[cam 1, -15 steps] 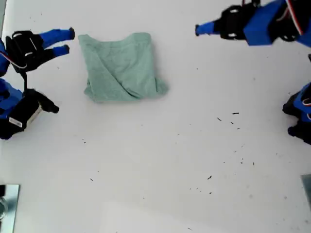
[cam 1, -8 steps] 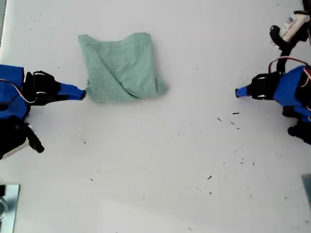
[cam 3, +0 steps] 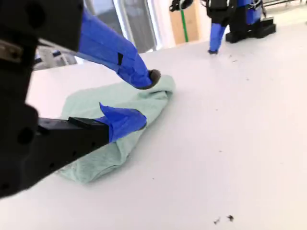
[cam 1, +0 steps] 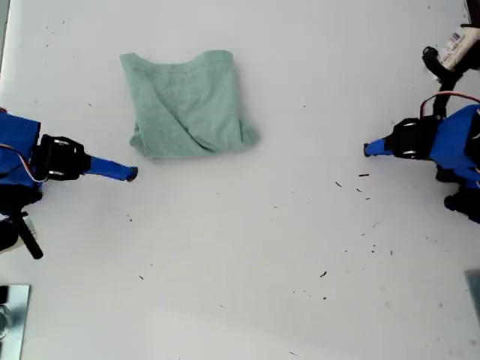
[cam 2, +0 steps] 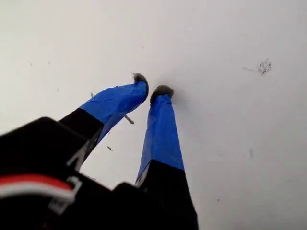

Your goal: Fold t shirt

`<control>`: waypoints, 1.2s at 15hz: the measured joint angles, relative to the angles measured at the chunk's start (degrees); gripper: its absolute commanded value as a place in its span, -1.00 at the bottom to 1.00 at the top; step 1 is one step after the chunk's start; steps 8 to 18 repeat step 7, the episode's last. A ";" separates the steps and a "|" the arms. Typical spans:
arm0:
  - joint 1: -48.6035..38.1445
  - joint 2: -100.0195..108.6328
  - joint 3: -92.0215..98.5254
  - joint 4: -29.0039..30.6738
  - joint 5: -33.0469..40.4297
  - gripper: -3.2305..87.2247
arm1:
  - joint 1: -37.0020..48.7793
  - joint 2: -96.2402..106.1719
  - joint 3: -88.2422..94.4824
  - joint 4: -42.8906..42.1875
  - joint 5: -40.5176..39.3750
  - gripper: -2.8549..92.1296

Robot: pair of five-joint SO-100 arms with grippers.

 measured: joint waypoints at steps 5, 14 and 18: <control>3.60 0.00 0.00 0.00 0.00 -0.71 | -2.20 0.00 0.00 0.00 -19.95 -0.85; 4.31 0.00 0.00 0.00 0.00 -0.71 | -2.20 0.00 0.00 0.00 -20.13 -0.85; 4.31 0.00 0.00 0.00 0.00 -0.71 | -2.20 0.00 0.00 0.00 -20.13 -0.85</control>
